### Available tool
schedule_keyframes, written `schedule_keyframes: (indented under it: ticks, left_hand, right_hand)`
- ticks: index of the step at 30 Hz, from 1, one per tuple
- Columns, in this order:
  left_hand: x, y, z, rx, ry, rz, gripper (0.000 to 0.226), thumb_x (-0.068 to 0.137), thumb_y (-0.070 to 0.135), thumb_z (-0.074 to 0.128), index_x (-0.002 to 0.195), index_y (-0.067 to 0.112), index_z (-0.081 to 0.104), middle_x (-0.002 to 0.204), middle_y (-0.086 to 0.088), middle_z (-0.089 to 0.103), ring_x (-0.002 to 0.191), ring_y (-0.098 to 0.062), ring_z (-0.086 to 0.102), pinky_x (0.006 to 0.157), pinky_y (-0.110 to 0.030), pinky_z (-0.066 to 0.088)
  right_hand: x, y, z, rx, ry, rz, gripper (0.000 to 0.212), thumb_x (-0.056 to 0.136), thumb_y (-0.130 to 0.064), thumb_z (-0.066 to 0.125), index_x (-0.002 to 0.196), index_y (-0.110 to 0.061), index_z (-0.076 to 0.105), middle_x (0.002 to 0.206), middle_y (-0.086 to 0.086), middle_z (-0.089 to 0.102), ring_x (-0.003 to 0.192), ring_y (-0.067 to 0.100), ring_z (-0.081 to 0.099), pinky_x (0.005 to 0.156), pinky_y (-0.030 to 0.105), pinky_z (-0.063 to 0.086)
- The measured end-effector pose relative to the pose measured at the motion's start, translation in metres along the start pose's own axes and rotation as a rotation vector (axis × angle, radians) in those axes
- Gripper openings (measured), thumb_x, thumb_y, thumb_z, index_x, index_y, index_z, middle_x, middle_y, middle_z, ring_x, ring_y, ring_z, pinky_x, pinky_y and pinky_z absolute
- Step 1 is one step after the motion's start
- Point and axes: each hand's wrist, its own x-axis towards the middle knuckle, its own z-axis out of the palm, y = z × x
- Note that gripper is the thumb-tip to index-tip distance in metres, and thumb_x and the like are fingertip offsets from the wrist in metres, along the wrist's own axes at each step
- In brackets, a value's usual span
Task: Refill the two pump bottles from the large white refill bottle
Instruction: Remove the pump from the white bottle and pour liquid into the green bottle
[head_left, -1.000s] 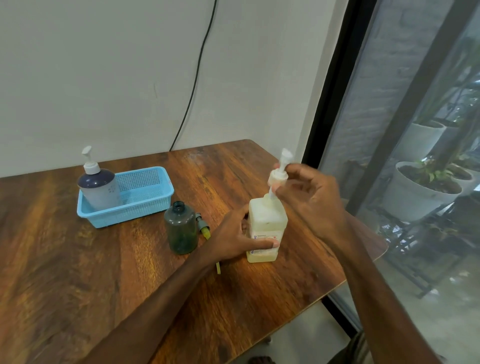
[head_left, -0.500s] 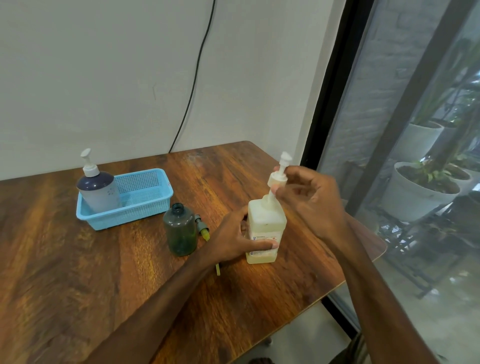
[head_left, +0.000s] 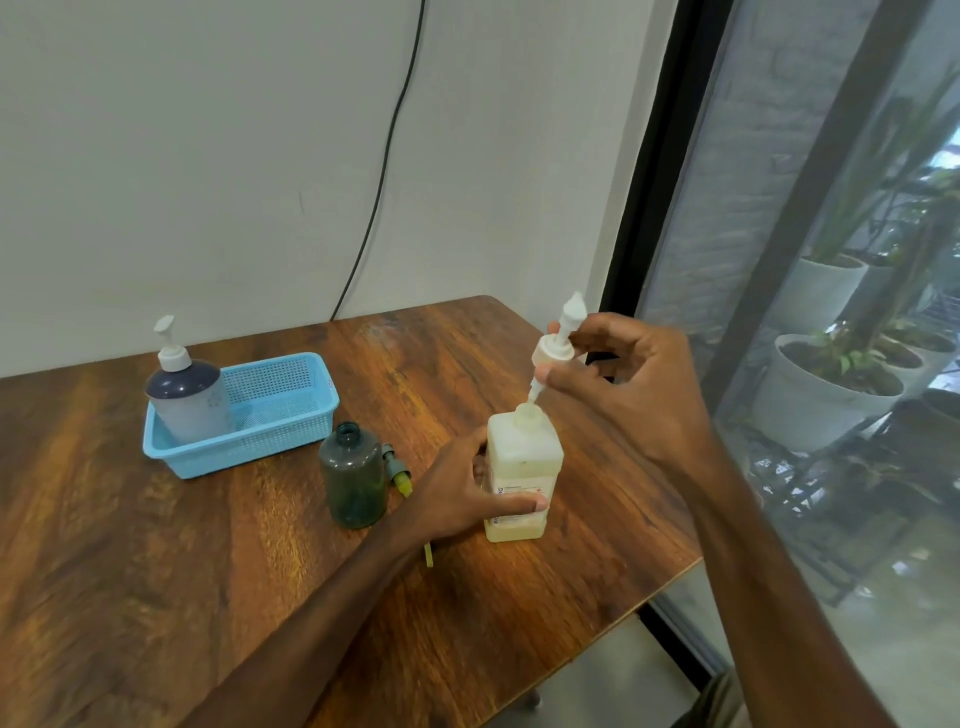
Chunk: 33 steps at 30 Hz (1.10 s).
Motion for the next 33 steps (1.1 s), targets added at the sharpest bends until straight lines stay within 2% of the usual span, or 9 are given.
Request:
schedule_keyframes:
  ticks: [4,8,11,15,19,22,25,29,33]
  left_hand:
    - [0.0,-0.001,0.0,0.0,0.001,0.003,0.085,0.071,0.043,0.095,0.143,0.036,0.051,0.13,0.018,0.069,0.118,-0.002,0.067,0.096,-0.026,0.06]
    - [0.0,0.0,0.0,0.004,0.0,-0.017,0.079,0.072,0.041,0.095,0.137,0.044,0.049,0.129,0.022,0.067,0.118,0.001,0.066,0.092,-0.022,0.06]
    - [-0.001,0.001,0.0,0.003,0.004,-0.02,0.074,0.072,0.039,0.095,0.13,0.051,0.05,0.122,0.029,0.067,0.115,0.007,0.065,0.084,-0.015,0.059]
    - [0.0,0.0,0.001,0.004,0.014,-0.012,0.079,0.071,0.043,0.095,0.136,0.044,0.051,0.125,0.025,0.067,0.117,0.003,0.065,0.086,-0.019,0.06]
    - [-0.001,0.001,0.002,0.004,0.015,-0.022,0.074,0.073,0.04,0.095,0.131,0.047,0.05,0.125,0.026,0.065,0.116,0.003,0.064,0.08,-0.013,0.057]
    - [-0.001,0.002,0.002,0.014,0.014,-0.034,0.07,0.073,0.038,0.094,0.126,0.05,0.05,0.122,0.029,0.064,0.114,0.005,0.064,0.077,-0.01,0.056]
    - [-0.002,0.004,0.002,0.019,0.015,-0.045,0.069,0.075,0.035,0.094,0.124,0.05,0.048,0.119,0.032,0.062,0.11,0.009,0.062,0.073,-0.006,0.054]
    - [-0.003,0.004,0.002,0.015,0.015,-0.048,0.069,0.074,0.032,0.095,0.124,0.049,0.051,0.116,0.031,0.065,0.106,0.018,0.063,0.072,-0.008,0.055]
    - [-0.003,0.004,0.002,0.013,0.015,-0.06,0.066,0.074,0.027,0.095,0.119,0.049,0.053,0.107,0.038,0.067,0.102,0.023,0.062,0.07,-0.008,0.054]
  right_hand:
    - [0.0,-0.004,-0.002,0.011,0.021,0.011,0.037,0.078,-0.023,0.089,0.112,-0.02,0.077,0.104,-0.011,0.077,0.097,0.009,0.072,0.079,0.029,0.061]
    - [-0.002,-0.006,-0.003,-0.007,0.102,0.056,0.036,0.076,-0.029,0.09,0.109,-0.022,0.078,0.105,-0.009,0.077,0.096,0.013,0.071,0.082,0.045,0.061]
    - [-0.003,-0.015,-0.008,0.097,0.2,0.057,0.033,0.078,-0.024,0.089,0.108,-0.021,0.078,0.102,-0.008,0.078,0.097,0.014,0.072,0.083,0.042,0.062]
    - [0.005,-0.029,-0.017,0.126,0.33,-0.004,0.033,0.081,-0.023,0.086,0.113,-0.02,0.078,0.103,-0.007,0.078,0.1,0.02,0.072,0.084,0.042,0.061]
    - [0.02,-0.043,-0.024,0.142,0.376,-0.072,0.035,0.086,-0.023,0.082,0.119,-0.015,0.076,0.106,-0.005,0.078,0.101,0.019,0.072,0.087,0.037,0.061]
    - [0.032,-0.054,-0.033,0.129,0.383,-0.128,0.032,0.087,-0.023,0.081,0.118,-0.014,0.076,0.105,-0.006,0.078,0.097,0.013,0.073,0.085,0.027,0.06]
    - [0.041,-0.056,-0.04,0.075,0.347,-0.121,0.029,0.088,-0.028,0.081,0.115,-0.02,0.076,0.102,-0.01,0.078,0.093,0.009,0.073,0.087,0.026,0.059]
    - [0.042,-0.031,-0.038,-0.05,0.275,0.013,0.037,0.085,-0.04,0.08,0.119,-0.025,0.076,0.101,-0.01,0.078,0.094,0.011,0.073,0.089,0.032,0.061]
    - [0.023,0.016,-0.022,-0.111,0.127,0.194,0.028,0.086,-0.037,0.079,0.113,-0.029,0.078,0.094,-0.009,0.078,0.085,0.014,0.074,0.082,0.043,0.063]
